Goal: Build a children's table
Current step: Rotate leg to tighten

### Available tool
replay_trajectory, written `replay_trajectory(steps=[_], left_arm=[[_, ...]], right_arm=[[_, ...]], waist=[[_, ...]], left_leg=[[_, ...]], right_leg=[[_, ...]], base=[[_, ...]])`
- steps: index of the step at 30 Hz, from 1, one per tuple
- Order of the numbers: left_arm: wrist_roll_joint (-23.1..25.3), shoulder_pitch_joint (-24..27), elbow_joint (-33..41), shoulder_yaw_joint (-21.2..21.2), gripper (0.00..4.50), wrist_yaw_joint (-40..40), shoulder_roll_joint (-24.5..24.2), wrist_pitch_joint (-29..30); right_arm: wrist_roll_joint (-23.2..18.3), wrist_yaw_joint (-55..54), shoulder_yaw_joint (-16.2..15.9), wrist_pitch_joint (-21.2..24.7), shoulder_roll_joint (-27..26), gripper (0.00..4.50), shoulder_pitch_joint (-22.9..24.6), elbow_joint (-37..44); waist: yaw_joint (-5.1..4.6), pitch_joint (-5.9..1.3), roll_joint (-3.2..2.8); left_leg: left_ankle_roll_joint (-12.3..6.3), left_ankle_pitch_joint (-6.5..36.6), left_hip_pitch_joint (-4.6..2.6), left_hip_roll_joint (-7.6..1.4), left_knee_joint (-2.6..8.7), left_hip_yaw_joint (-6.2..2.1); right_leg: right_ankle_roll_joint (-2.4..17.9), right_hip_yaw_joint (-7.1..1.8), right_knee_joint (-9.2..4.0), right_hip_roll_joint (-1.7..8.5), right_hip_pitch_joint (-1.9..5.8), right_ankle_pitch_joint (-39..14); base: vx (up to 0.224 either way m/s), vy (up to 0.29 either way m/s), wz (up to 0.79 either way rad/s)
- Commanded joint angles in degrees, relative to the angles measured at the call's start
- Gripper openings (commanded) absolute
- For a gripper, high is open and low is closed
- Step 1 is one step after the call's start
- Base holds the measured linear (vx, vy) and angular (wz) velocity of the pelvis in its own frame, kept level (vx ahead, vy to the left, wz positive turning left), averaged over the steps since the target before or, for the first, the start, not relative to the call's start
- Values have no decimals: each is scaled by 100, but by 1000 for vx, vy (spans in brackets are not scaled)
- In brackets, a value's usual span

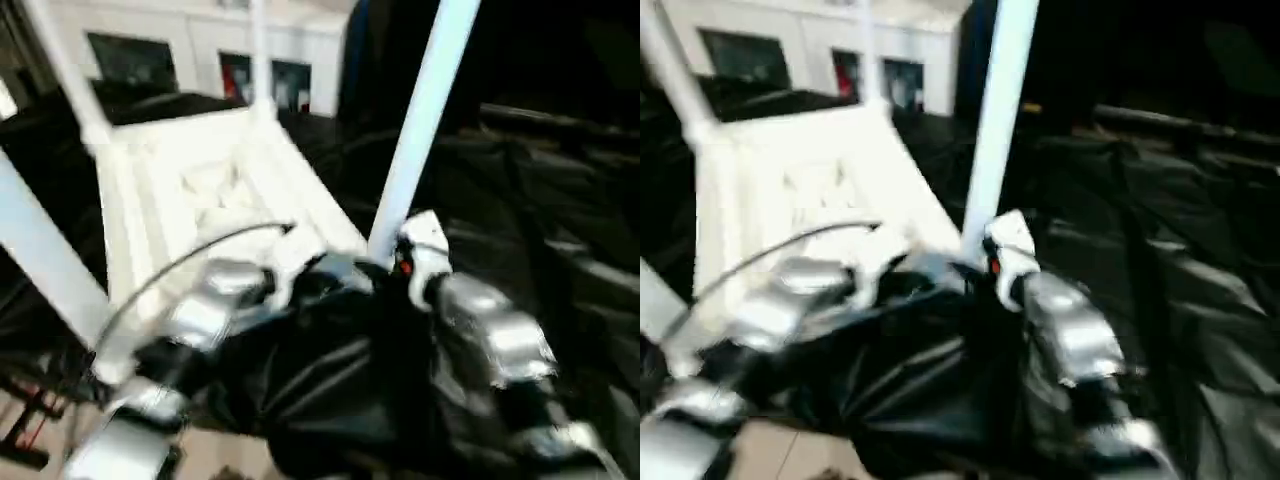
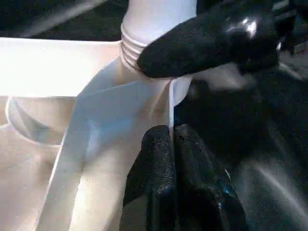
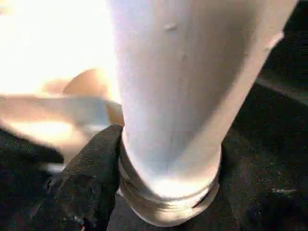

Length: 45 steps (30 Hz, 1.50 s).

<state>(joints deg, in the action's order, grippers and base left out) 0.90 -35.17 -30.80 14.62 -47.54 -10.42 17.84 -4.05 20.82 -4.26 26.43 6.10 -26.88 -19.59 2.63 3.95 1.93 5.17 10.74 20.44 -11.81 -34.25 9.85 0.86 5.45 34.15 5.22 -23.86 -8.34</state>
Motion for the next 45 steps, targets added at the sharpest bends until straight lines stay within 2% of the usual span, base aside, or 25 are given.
replay_trajectory(steps=[1, 2, 3, 6, 9, 10, 13, 14, 16, 19, 20, 21, 26, 27, 29, 32, 35, 36, 38, 40, 41, 43, 44, 45], left_arm=[[-162, -282, 112, 81, 0, 196, 460, -134], [-122, -301, 81, 95, 0, 219, 509, -164], [-84, -312, 62, 117, 0, 220, 551, -201], [-78, -311, 30, 127, 0, 166, 589, -218], [-75, -235, 92, 164, 0, 55, 472, -217], [-76, -197, 128, 180, 0, -11, 413, -215], [-72, -66, 272, 233, 0, -314, 199, -250], [-66, -36, 306, 241, 0, -385, 149, -245], [-94, 121, 495, 339, 0, -873, -168, -317], [-163, 231, 666, 409, 0, -1286, -420, -319], [-218, 297, 785, 465, 0, -1553, -566, -314], [-290, 388, 949, 550, 0, -1940, -770, -367], [-386, 517, 1222, 667, 0, -2448, -1080, -354], [-393, 522, 1235, 675, 0, -2486, -1114, -337], [-400, 527, 1254, 680, 0, -2536, -1156, -308], [-441, 536, 1306, 668, 0, -2604, -1201, -265], [-450, 542, 1331, 654, 0, -2634, -1208, -235], [-461, 548, 1341, 646, 0, -2644, -1204, -212], [-466, 551, 1343, 645, 0, -2642, -1197, -201], [-491, 543, 1308, 619, 0, -2499, -1103, -161], [-479, 520, 1264, 591, 0, -2379, -1036, -147], [-451, 478, 1194, 552, 0, -2216, -953, -130], [-358, 346, 992, 475, 0, -1817, -760, -93], [-276, 235, 825, 431, 0, -1530, -626, -84]], right_arm=[[-38, -147, -310, -32, -401, 326, -91, -255], [-27, -149, -345, -73, -465, 340, -115, -284], [-41, -72, -390, -103, -514, 342, -129, -287], [-77, 72, -349, -105, -558, 375, -124, -239], [-153, 288, -306, -99, -396, 396, -107, -140], [-170, 439, -322, -95, -296, 421, -91, -79], [-165, 967, -464, -118, 92, 441, -28, 138], [-174, 1120, -497, -101, 184, 441, -12, 191], [-153, 1840, -705, -169, 729, 446, 106, 513], [-202, 2354, -778, -145, 1082, 446, 167, 716], [-205, 2562, -812, -177, 1234, 446, 189, 791], [-217, 2820, -853, -207, 1424, 446, 207, 868], [-345, 3222, -910, -251, 1692, 446, 220, 976], [-371, 3298, -921, -247, 1731, 419, 224, 997], [-391, 3415, -940, -226, 1781, 419, 228, 1028], [-469, 3541, -910, -136, 1779, 383, 231, 1084], [-511, 3587, -937, -121, 1773, 364, 255, 1119], [-537, 3570, -940, -114, 1744, 340, 273, 1123], [-562, 3558, -937, -99, 1713, 333, 286, 1121], [-562, 3336, -898, -86, 1502, 325, 346, 1071], [-513, 3119, -857, -109, 1381, 299, 347, 1003], [-463, 2848, -795, -80, 1239, 290, 323, 898], [-328, 2202, -659, -54, 929, 286, 245, 631], [-276, 1794, -553, 14, 716, 274, 187, 445]], waist=[[32, -426, -5], [19, -420, -12], [16, -426, 8], [26, -443, 1], [27, -438, 13], [28, -432, 8], [38, -429, 16], [51, -446, 20], [65, -450, 39], [80, -449, 21], [108, -455, 41], [107, -432, 29], [146, -428, 29], [164, -429, 39], [188, -428, 42], [216, -433, 55], [220, -443, 52], [223, -447, 51], [219, -451, 52], [214, -449, 47], [217, -448, 42], [208, -442, 47], [193, -428, 45], [171, -397, 45]], left_leg=[[14, 1244, 0, -54, 415, -26], [-9, 1196, 12, -69, 424, -28], [-46, 1169, 18, -73, 422, -18], [-128, 1046, 26, -80, 420, -13], [-179, 1087, 21, -85, 419, -4], [-177, 1106, 19, -87, 422, -4], [-194, 1185, 11, -85, 420, -1], [-214, 1139, 15, -93, 415, -9], [-253, 1055, 14, -119, 414, -12], [-305, 1016, 8, -122, 405, 12], [-290, 1017, 4, -126, 405, 7], [-298, 1047, 2, -135, 418, 12], [-237, 1164, -49, -148, 418, 23], [-229, 1137, -33, -144, 420, 22], [-209, 1153, -29, -140, 419, 20], [-186, 1099, -19, -135, 419, 15], [-179, 1037, -12, -139, 418, 10], [-182, 982, -10, -140, 418, 10], [-190, 938, -6, -136, 414, 12], [-201, 929, -1, -130, 411, 17], [-180, 939, -1, -130, 413, 17], [-114, 1020, -12, -121, 418, 14], [-83, 1095, 0, -114, 428, 7], [-42, 1285, -27, -102, 428, 17]], right_leg=[[538, -245, -521, 301, 316, -2654], [601, -252, -495, 289, 313, -2419], [654, -256, -479, 281, 322, -2233], [802, -268, -421, 280, 345, -1846], [881, -271, -415, 285, 351, -1808], [877, -272, -423, 290, 349, -1850], [826, -272, -450, 298, 352, -2043], [806, -270, -436, 304, 370, -2006], [838, -274, -410, 301, 378, -1862], [955, -293, -389, 300, 346, -1697], [975, -288, -376, 308, 360, -1724], [979, -295, -385, 303, 341, -1754], [1027, -306, -389, 305, 310, -1879], [995, -307, -387, 306, 322, -1906], [951, -305, -392, 312, 322, -1993], [894, -303, -392, 317, 329, -2044], [888, -301, -377, 313, 334, -1969], [906, -303, -365, 313, 338, -1871], [936, -302, -355, 310, 340, -1797], [955, -305, -354, 306, 337, -1764], [942, -305, -362, 315, 334, -1812], [913, -291, -384, 308, 326, -1971], [838, -284, -405, 310, 330, -2167], [739, -275, -473, 303, 288, -2527]], base=[[0, 0, 0], [0, 0, 0], [0, 0, 0], [0, 0, 0], [0, 0, 0], [0, 0, 0], [0, 0, 0], [0, 0, 0], [0, 0, 0], [0, 0, 0], [0, 0, 0], [0, 0, 0], [0, 0, 0], [0, 0, 0], [0, 0, 0], [0, 0, 0], [0, 0, 0], [0, 0, 0], [0, 0, 0], [0, 0, 0], [0, 0, 0], [0, 0, 0], [0, 0, 0], [0, 0, 0]])
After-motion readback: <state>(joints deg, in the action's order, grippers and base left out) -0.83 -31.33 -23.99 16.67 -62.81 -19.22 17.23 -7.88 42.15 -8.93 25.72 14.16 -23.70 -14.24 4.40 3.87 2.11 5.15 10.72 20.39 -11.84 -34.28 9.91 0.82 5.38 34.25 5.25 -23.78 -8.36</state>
